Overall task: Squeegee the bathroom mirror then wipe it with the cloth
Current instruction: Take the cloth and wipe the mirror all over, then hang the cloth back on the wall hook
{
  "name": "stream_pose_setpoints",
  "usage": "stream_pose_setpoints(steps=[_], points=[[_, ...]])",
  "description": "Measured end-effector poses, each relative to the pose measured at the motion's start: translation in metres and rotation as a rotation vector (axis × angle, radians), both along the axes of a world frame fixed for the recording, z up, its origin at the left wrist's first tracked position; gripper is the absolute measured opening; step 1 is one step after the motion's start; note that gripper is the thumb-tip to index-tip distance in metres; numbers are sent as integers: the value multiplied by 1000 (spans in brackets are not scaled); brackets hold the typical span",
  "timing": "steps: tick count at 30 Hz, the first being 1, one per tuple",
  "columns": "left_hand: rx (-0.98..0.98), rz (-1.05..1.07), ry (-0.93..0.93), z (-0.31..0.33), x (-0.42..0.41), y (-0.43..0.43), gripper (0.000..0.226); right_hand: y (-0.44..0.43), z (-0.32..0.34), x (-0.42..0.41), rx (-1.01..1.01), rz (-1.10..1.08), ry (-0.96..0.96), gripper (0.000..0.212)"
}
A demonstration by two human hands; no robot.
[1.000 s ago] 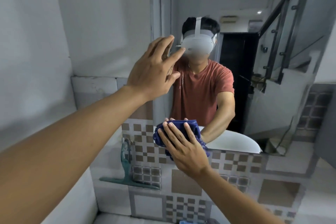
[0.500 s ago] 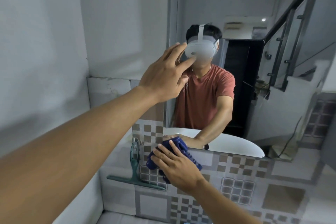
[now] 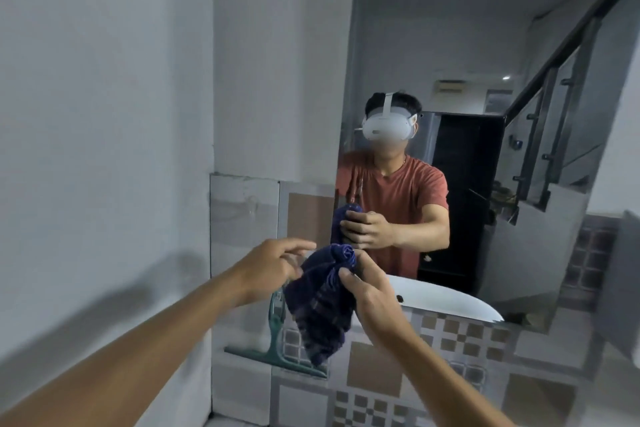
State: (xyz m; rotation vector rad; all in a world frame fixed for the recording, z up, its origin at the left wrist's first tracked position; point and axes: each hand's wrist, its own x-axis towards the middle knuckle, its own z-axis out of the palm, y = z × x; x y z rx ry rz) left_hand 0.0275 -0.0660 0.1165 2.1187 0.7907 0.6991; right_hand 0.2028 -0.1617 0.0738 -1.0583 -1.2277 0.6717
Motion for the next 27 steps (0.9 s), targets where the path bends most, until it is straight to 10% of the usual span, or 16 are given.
stream_pose_setpoints(steps=[5,14,27], points=[[-13,35,-40,5,-24,-3,9,2,27,-19,-47,245,346,35],[246,306,-143,59,-54,13,7,29,57,-49,139,-98,-485,60],[520,504,-219,101,-62,94,21,129,122,-65,234,-352,-843,39]])
